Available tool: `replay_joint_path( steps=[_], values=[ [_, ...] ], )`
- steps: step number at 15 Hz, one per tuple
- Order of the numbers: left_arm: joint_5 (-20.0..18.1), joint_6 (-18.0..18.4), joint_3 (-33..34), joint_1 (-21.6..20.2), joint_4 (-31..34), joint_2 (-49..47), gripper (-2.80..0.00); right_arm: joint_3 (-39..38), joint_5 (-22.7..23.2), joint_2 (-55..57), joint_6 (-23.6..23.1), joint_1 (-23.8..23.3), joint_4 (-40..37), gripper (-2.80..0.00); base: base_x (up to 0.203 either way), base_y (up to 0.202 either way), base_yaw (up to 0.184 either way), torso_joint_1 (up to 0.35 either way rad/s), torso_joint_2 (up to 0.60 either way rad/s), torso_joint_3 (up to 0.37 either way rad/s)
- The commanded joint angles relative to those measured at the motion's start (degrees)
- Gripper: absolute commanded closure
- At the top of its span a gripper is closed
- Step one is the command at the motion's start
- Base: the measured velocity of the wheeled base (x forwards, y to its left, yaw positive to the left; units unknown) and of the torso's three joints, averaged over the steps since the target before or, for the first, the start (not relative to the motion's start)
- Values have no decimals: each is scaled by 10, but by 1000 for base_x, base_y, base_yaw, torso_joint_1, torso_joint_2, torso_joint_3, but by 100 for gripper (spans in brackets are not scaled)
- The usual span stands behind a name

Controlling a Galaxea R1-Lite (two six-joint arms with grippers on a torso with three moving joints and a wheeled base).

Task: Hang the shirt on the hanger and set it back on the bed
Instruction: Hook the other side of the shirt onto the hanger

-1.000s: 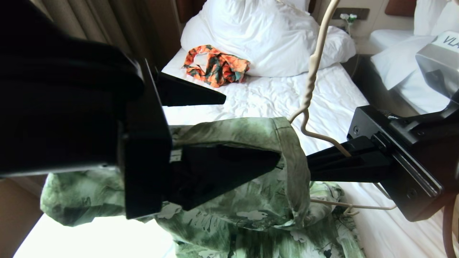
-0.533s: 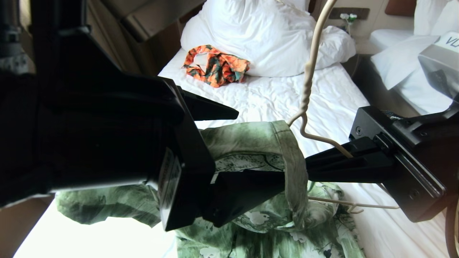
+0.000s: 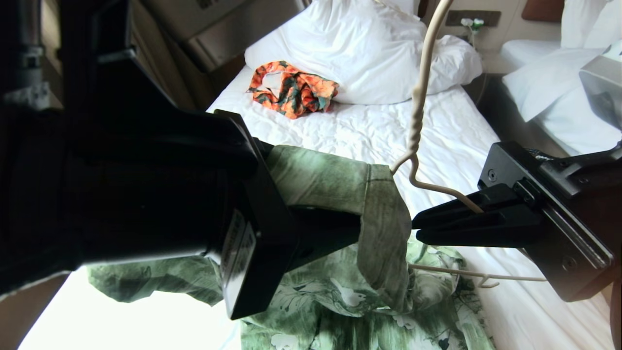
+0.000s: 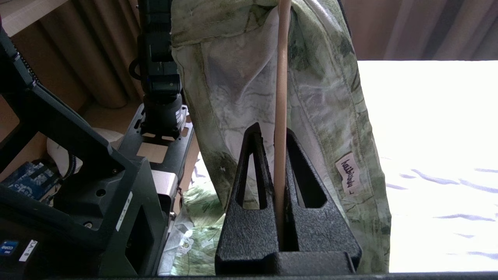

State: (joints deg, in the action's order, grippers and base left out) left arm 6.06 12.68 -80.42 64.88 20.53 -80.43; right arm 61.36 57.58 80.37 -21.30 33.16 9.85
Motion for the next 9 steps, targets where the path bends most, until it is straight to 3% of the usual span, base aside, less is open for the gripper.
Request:
replay_joint_path(
  steps=[1, 9],
  values=[
    [1, 1, 0, 1, 1, 0, 0, 1, 3, 0, -1, 0, 3, 0, 0, 0, 0, 0, 0, 0],
    [1, 1, -1, 2, 1, 2, 0, -18, 3, 1, -1, -1, 39, 0, 0, 0, 0, 0, 0, 0]
  ],
)
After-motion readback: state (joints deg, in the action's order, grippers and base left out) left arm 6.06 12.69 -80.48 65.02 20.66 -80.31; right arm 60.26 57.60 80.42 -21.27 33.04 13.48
